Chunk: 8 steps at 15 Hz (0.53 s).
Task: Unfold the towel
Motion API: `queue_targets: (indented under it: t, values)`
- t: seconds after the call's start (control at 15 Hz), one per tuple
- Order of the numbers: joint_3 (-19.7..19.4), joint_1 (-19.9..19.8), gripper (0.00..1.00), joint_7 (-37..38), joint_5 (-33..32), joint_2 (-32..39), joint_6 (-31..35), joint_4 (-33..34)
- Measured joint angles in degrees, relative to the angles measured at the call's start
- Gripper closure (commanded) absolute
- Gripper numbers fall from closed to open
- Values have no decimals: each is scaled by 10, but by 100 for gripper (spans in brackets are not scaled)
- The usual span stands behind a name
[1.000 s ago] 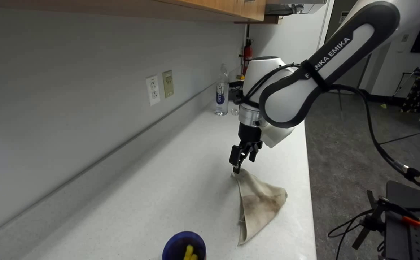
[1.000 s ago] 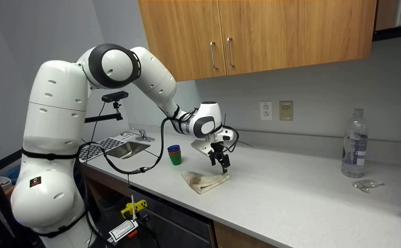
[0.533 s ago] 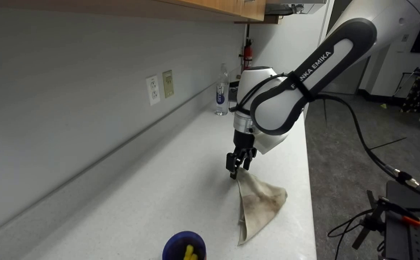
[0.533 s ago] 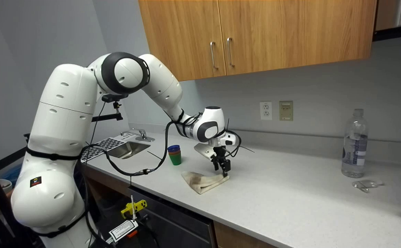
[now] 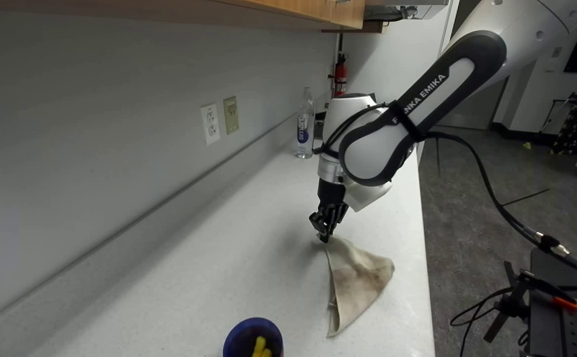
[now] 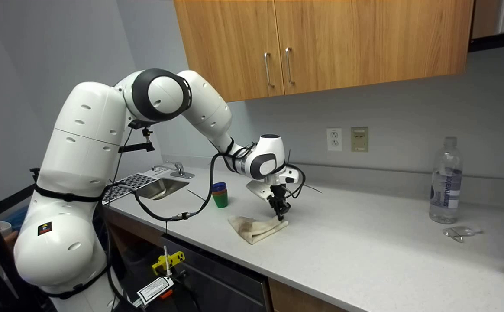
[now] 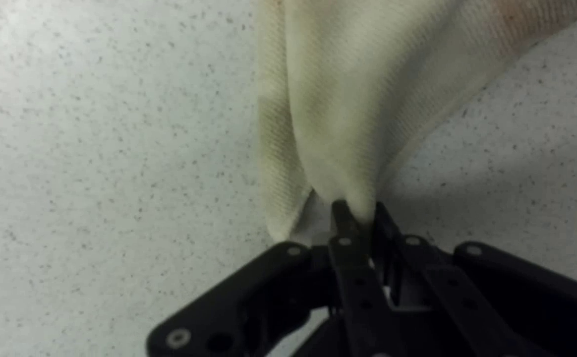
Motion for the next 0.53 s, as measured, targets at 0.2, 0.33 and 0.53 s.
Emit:
queue_targets:
  t: [0.2, 0.33, 0.53]
  values:
    - [-4, 5, 99, 0, -3, -1, 12, 3]
    - [-14, 18, 99, 2, -15, -5, 41, 3]
    - [-26, 46, 99, 14, -31, -20, 81, 1]
